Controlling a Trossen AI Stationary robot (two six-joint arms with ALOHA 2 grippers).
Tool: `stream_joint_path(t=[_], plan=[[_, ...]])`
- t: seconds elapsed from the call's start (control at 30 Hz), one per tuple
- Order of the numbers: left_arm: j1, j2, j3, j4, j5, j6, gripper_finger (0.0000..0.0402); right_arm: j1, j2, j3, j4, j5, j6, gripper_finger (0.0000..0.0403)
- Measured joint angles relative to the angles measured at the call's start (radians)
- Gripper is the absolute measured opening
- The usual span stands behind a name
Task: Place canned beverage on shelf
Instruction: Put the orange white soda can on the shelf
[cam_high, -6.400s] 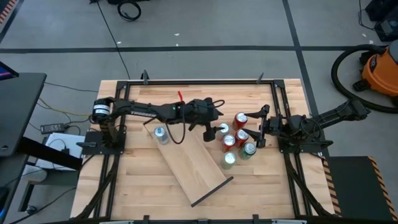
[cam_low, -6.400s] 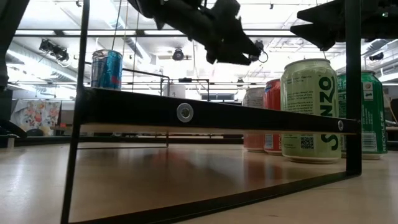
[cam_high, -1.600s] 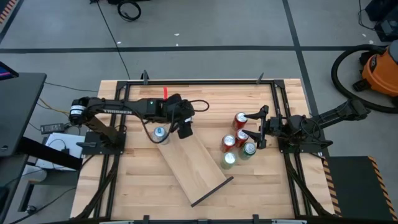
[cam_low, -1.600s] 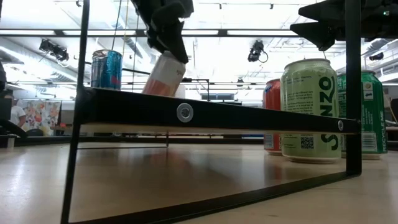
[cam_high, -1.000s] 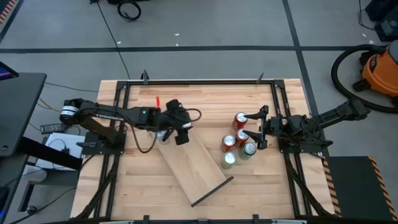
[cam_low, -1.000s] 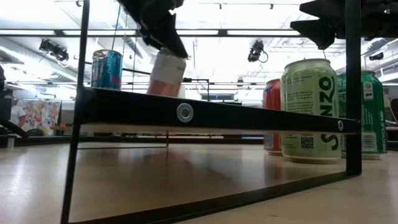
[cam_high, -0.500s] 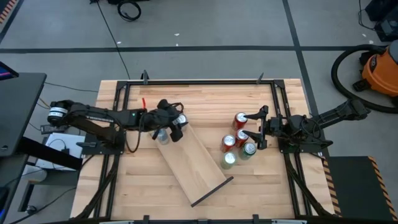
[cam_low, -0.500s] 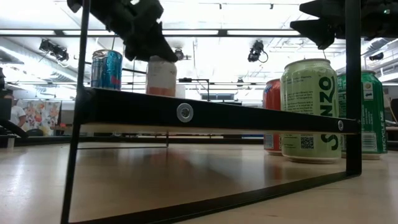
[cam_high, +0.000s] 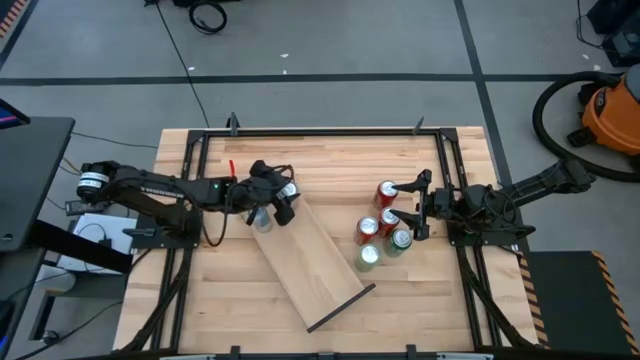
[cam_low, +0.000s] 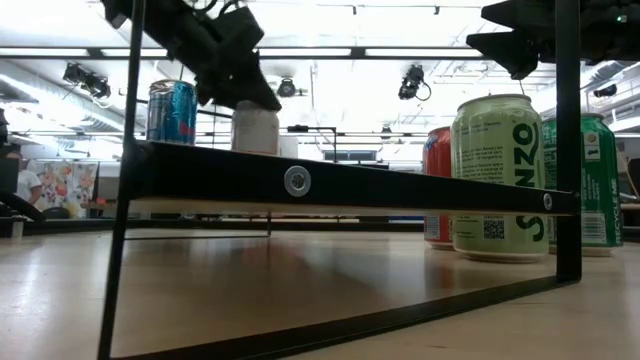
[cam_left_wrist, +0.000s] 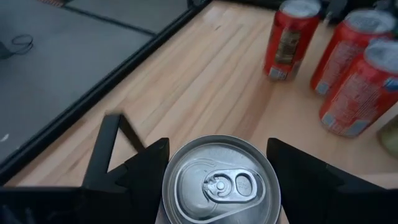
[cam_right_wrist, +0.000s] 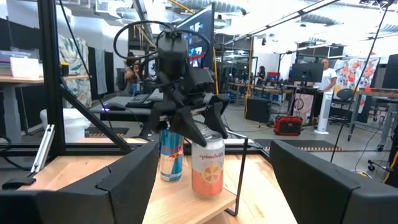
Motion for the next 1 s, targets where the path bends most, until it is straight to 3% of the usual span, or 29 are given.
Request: stream_joint_path(t=[0.3,0.67,1.0], plan=[[0.0,-0.002,-0.024,0.012,0.007,-0.029,0.0259,0.0,0.0,0.0,0.005,0.0,0.0,0.0318],[0.0,-0.003,-0.024,0.01,0.018,-0.041,0.031,0.0,0.0,0.0,0.004,0.0,0.0,0.0318],[0.0,-0.001,0.024,-0.002,0.027,0.105,0.0314,0.0,0.0,0.0,0.004,0.001,-0.001,0.0318]])
